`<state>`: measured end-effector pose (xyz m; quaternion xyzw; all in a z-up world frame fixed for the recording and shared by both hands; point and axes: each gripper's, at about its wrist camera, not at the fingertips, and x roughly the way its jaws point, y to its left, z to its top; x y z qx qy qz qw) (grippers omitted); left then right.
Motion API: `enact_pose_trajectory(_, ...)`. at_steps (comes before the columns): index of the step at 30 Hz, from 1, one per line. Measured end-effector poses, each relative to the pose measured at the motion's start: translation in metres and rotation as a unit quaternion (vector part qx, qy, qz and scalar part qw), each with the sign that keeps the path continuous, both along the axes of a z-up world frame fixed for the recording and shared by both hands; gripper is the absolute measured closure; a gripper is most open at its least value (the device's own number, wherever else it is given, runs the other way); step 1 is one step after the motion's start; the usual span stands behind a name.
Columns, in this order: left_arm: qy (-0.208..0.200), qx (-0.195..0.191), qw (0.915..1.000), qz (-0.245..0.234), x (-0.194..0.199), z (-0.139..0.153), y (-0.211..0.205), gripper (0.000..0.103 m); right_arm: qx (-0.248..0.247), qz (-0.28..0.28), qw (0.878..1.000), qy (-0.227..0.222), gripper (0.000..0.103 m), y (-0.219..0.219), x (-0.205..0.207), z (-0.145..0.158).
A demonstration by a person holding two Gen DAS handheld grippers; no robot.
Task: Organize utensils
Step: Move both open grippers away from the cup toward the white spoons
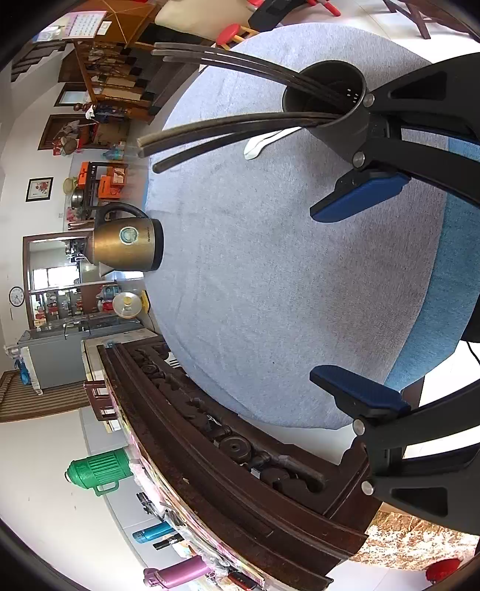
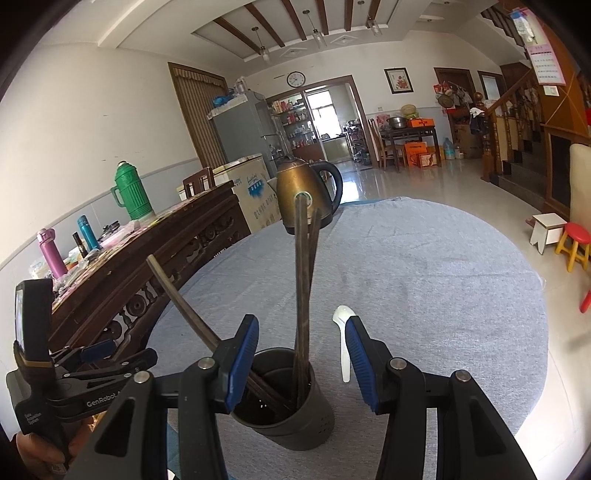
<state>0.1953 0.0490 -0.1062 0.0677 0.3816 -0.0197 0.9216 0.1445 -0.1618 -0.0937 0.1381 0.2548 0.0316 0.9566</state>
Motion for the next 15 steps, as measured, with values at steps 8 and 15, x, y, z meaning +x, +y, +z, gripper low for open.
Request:
enact_pose_trajectory(8,0.013,0.005,0.9999,0.003,0.007,-0.009,0.0,0.023,0.004,-0.013,1.0,0.009,0.051,-0.011,0.008,-0.007)
enact_pose_trajectory(15,0.026,0.008,0.9996,0.007,0.014,-0.02,0.002,0.023,0.01,-0.026,0.999,0.02,0.051,-0.021,0.015,-0.015)
